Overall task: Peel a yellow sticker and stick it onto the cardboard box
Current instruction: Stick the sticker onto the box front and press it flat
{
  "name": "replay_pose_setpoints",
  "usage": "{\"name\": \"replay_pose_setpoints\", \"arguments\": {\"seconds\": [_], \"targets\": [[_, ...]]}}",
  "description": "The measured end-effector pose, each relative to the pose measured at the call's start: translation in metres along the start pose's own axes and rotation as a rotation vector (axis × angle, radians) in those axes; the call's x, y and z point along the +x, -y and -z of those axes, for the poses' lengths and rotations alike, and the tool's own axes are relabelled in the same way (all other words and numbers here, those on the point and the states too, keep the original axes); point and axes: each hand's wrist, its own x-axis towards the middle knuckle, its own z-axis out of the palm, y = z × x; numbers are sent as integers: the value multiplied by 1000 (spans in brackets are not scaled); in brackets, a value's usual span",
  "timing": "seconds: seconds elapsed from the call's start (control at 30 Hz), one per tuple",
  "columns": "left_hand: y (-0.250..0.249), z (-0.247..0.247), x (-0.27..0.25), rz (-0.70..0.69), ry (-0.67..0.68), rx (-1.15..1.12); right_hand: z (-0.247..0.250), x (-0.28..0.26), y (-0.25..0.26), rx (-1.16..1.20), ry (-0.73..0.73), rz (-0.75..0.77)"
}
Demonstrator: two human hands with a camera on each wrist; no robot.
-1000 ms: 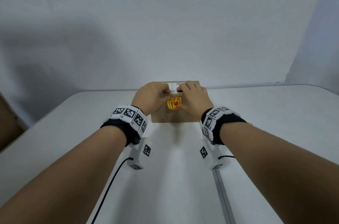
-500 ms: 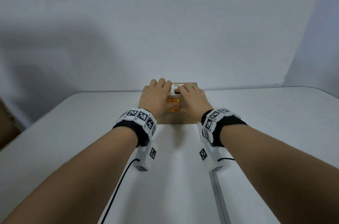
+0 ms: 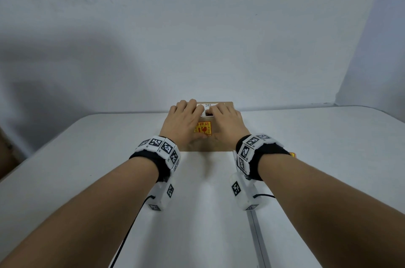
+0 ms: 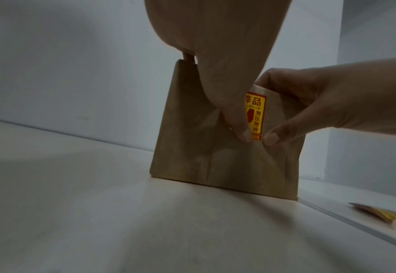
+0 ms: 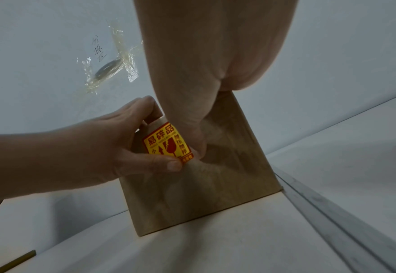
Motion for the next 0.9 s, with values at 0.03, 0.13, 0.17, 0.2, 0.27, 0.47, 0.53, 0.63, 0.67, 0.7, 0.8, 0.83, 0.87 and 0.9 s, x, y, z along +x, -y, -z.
{"name": "replay_pose_setpoints", "arguments": {"seconds": [0.03,0.13,0.17,0.2,0.27,0.47,0.53,0.63,0.67,0.7,0.8,0.83,0.87,0.9], "targets": [[1,0,0,-7,5,-4,0,0,-1,5,2,-1],[6,-1,1,-32,21,-18,1,1,-1,19,2,-5],[8,0,1,-44,26,-22,1,1,-1,20,2,-5],[10,1,1,-57,31,-28,1,1,-1,22,3,-6],[14,3,0,-79,46,-44,0,1,0,24,-4,-4],[22,9,0,-111,80,-130,0,0,0,28,-7,-2],[27,9,1,-123,90,-186,0,1,-1,28,-14,1],[33,14,3,-94,119,-275,-1,1,-1,36,-20,-3],[35,15,4,-84,123,-295,-1,2,-2,37,-19,-4],[37,16,5,-82,125,-312,-1,2,-2,37,-18,-4],[43,18,4,-92,126,-379,-2,3,-4,34,-21,6],[44,17,3,-94,120,-408,-3,3,-5,40,-33,8],[44,15,1,-90,108,-435,-4,3,-5,46,-49,7],[42,13,0,-79,90,-454,-6,4,-5,53,-63,5]]}}
